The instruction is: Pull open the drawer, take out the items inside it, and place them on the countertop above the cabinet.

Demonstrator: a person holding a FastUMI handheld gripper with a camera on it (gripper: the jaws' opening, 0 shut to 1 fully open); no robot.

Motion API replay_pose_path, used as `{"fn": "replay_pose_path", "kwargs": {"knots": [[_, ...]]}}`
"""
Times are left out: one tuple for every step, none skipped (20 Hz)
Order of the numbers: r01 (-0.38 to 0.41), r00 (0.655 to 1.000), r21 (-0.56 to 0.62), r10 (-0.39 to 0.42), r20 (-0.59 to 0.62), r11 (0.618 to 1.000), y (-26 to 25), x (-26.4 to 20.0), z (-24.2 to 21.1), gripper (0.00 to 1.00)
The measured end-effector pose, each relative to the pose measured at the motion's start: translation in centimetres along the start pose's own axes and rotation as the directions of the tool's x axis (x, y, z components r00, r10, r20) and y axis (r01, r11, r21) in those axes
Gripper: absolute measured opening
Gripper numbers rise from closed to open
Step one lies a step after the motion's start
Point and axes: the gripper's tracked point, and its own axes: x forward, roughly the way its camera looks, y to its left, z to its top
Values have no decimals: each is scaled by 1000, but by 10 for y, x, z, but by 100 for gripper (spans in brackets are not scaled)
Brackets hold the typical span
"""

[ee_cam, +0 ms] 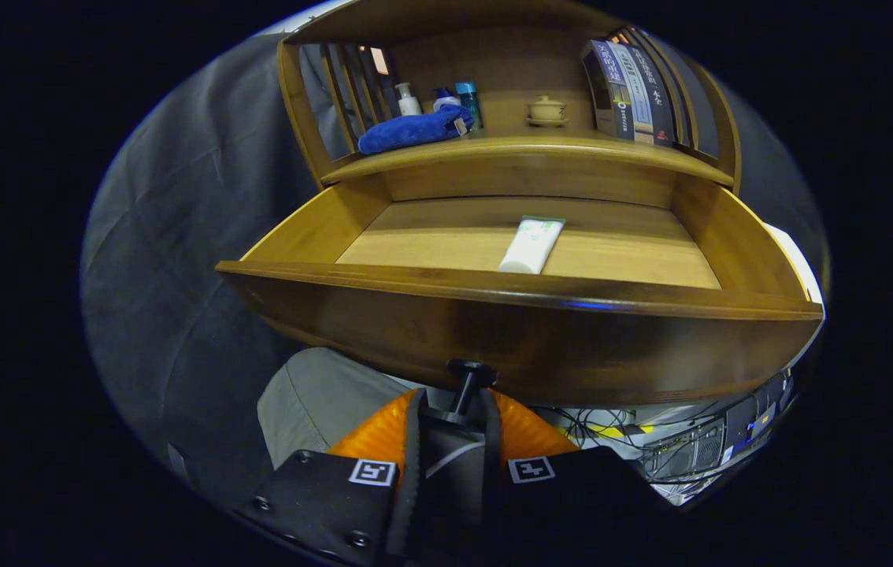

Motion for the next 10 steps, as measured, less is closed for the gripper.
{"fn": "replay_pose_path", "kwargs": {"knots": [[0, 1000, 7, 0, -3, 1000, 0, -1, 1, 38], [2, 1000, 13, -2, -2, 1000, 0, 0, 0, 41], [4, 1000, 18, -4, -1, 1000, 0, 1, 0, 44], [4, 1000, 22, -4, 5, 1000, 1, 0, 0, 46], [3, 1000, 27, -3, 5, 1000, 2, 3, -1, 49], [-2, 1000, 35, 2, -2, 999, 5, 4, -5, 54], [9, 1000, 41, -8, -3, 999, 3, 5, -5, 59], [12, 1000, 48, -13, 8, 999, 2, 5, -3, 67], [8, 1000, 50, -9, 17, 999, 3, 4, 1, 76], [5, 1000, 49, -6, 12, 999, 4, 3, 1, 84]]}}
